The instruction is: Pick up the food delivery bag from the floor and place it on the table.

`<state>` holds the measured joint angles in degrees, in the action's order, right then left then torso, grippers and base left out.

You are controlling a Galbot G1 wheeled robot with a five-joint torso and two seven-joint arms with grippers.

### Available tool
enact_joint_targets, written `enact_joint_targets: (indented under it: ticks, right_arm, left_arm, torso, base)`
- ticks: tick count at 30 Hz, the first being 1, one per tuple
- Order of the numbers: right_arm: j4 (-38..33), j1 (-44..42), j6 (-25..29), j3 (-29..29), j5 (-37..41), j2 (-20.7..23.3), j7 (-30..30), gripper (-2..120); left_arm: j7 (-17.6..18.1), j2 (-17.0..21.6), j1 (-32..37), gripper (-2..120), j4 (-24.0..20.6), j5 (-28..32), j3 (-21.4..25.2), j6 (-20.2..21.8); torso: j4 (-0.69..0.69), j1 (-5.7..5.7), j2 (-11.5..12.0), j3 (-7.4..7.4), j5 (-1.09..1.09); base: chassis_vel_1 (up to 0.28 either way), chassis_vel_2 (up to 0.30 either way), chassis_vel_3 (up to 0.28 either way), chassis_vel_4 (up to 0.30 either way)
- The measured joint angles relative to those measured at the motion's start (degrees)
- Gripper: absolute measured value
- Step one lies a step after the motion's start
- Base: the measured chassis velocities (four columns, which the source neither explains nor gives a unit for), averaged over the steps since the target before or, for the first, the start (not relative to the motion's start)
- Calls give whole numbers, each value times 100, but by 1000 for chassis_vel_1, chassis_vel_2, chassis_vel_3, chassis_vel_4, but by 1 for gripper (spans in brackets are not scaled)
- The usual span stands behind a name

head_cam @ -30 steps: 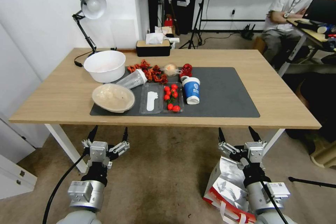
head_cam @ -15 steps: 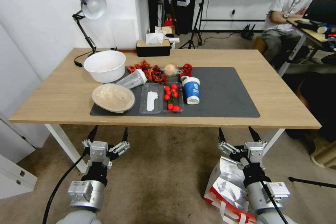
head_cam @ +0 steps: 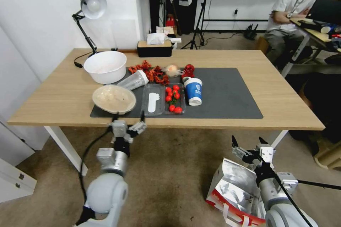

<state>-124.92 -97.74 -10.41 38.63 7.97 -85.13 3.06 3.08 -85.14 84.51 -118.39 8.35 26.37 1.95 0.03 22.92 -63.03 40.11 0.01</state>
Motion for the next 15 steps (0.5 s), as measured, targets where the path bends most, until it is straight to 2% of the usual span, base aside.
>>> enact_joint_targets:
  ticks: [4,15]
  right_arm:
    - [-47,-68,73,-14,-108,-16,87,100]
    - [-91,-127,157,2,-150,-11,134,100]
  left_arm:
    - [-78,35,114,100,-39,-12,128,-184]
    - [-100,67,265,100,-93,-26,259,-313]
  torso:
    - [-2,0,0,0,1]
    - [-2,0,0,0,-1]
  base:
    - [0,0,0,0]
    - [0,0,0,0]
